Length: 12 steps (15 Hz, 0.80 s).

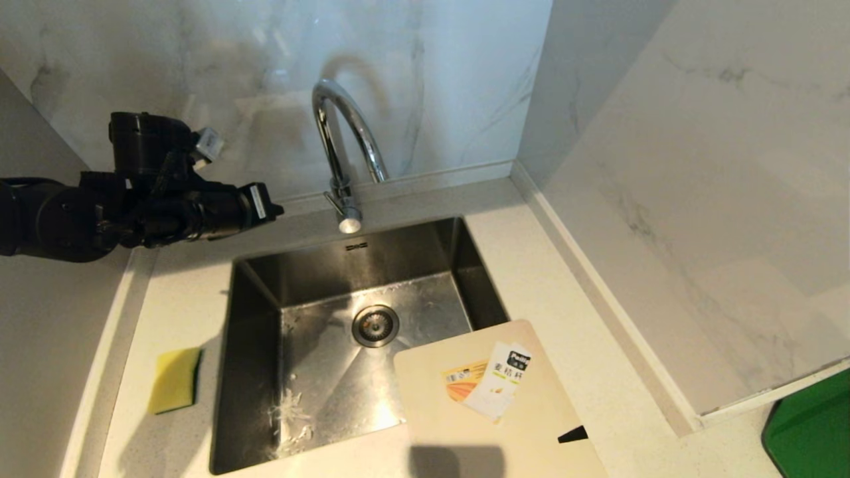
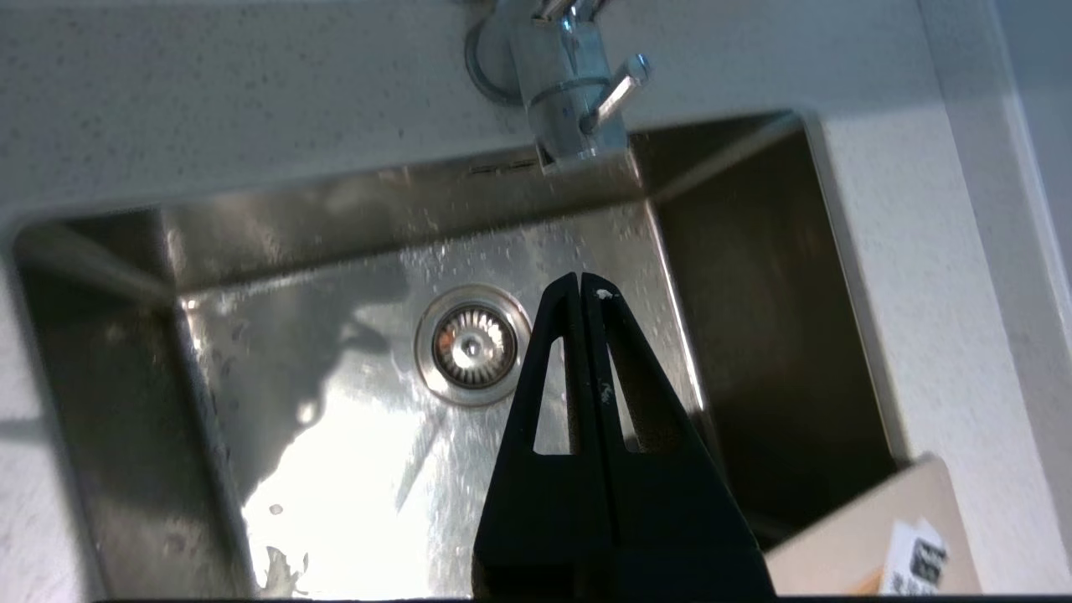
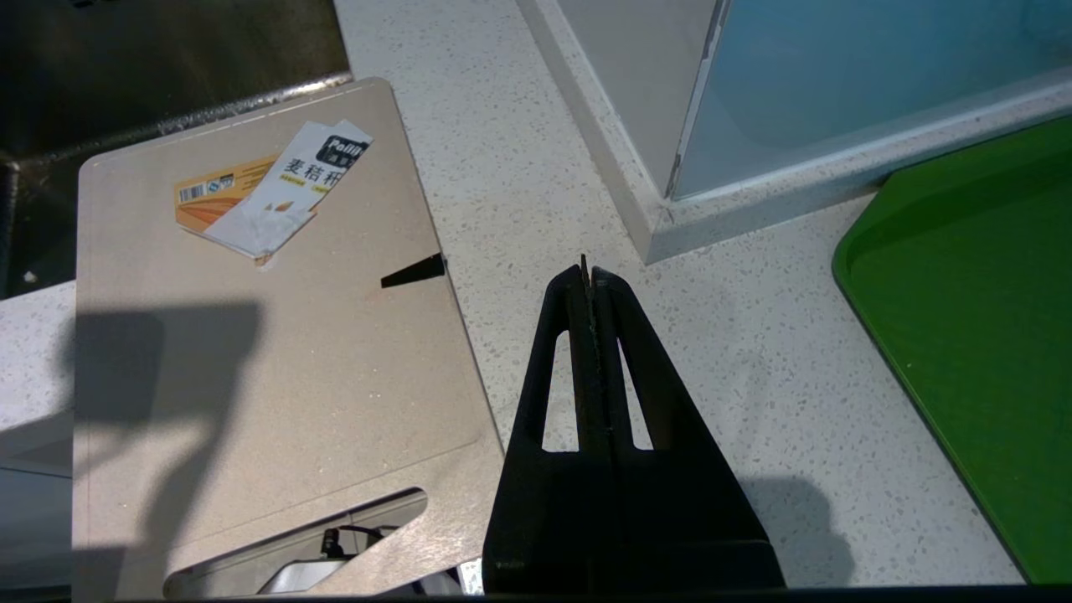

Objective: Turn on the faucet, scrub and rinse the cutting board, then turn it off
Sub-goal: Turn on the tap

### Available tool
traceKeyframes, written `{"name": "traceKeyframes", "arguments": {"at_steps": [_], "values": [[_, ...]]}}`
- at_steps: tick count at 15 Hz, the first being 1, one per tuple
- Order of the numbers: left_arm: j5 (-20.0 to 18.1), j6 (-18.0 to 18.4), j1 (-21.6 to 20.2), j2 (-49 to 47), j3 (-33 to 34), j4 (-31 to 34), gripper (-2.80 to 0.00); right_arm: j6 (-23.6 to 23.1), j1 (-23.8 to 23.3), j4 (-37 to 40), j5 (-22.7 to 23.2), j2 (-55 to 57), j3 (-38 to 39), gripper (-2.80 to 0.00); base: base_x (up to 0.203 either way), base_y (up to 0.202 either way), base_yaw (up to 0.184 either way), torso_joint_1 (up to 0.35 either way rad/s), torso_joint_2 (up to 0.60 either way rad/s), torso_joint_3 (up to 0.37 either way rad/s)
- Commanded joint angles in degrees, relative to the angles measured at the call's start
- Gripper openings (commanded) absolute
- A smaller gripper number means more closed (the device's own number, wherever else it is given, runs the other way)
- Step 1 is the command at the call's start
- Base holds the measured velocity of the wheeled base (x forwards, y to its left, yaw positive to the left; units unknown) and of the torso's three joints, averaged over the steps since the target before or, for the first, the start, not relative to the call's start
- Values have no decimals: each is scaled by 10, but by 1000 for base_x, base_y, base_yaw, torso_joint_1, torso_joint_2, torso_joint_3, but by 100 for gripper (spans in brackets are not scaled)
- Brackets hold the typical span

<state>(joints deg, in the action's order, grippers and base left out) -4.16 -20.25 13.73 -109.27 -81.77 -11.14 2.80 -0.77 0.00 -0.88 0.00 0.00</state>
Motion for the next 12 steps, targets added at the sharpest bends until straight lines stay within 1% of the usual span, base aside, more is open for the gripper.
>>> {"name": "traceKeyframes", "arguments": {"at_steps": [1, 5, 9, 12], "values": [[4, -2, 0, -30, -14, -11, -280, 0, 0, 0, 0, -1, 1, -280, 0, 0, 0, 0, 0, 0], [7, -24, 0, -53, -56, -12, -280, 0, 0, 0, 0, 0, 1, -280, 0, 0, 0, 0, 0, 0], [7, -27, 1, -69, -75, -15, -280, 0, 0, 0, 0, 0, 1, -280, 0, 0, 0, 0, 0, 0], [9, -35, 1, -89, -104, -37, -280, 0, 0, 0, 0, 0, 1, -280, 0, 0, 0, 0, 0, 0]]}}
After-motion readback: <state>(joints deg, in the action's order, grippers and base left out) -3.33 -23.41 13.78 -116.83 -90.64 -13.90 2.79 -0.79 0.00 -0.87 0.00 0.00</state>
